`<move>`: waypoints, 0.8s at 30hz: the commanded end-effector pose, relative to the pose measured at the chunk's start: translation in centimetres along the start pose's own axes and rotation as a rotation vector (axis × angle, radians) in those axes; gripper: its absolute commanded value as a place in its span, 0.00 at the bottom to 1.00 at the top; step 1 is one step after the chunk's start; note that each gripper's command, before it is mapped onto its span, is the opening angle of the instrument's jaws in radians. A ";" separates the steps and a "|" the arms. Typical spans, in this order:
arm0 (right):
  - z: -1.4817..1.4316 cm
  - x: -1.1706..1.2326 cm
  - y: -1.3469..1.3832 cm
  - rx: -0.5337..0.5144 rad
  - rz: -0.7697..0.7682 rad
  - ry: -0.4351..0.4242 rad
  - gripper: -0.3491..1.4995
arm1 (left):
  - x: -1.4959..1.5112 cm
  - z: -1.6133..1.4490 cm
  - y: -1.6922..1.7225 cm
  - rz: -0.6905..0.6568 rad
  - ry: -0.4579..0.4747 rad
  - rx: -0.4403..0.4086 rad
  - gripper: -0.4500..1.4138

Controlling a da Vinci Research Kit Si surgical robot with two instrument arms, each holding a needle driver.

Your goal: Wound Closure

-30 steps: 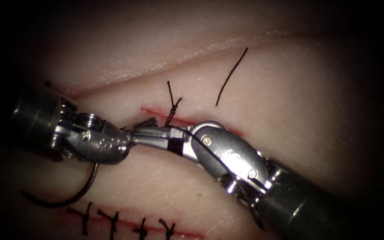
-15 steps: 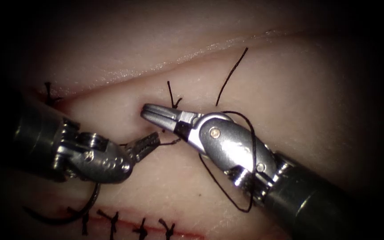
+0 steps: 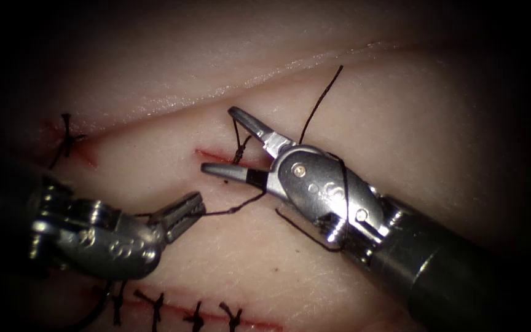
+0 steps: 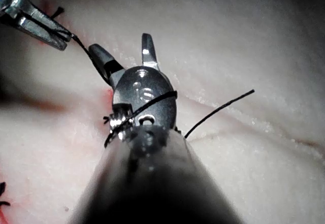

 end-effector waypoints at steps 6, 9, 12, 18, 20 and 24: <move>0.10 -0.13 -0.10 0.092 -0.025 -0.036 0.80 | 0.00 0.05 -0.06 0.043 -0.009 -0.002 0.00; 0.12 -0.21 -0.17 0.150 -0.036 -0.047 0.74 | 0.03 0.14 -0.12 0.091 -0.011 -0.002 0.00; 0.12 -0.27 -0.24 0.201 -0.025 -0.048 0.72 | 0.04 0.27 -0.17 0.140 -0.015 -0.001 0.00; 0.10 -0.28 -0.36 0.330 -0.008 -0.073 0.64 | -0.11 0.58 -0.27 0.339 -0.074 0.013 0.00; 0.09 -0.27 -0.37 0.343 -0.003 -0.070 0.64 | -0.12 0.60 -0.28 0.353 -0.076 0.007 0.00; 0.09 -0.26 -0.38 0.391 0.005 -0.045 0.64 | -0.16 0.70 -0.31 0.404 -0.081 -0.006 0.00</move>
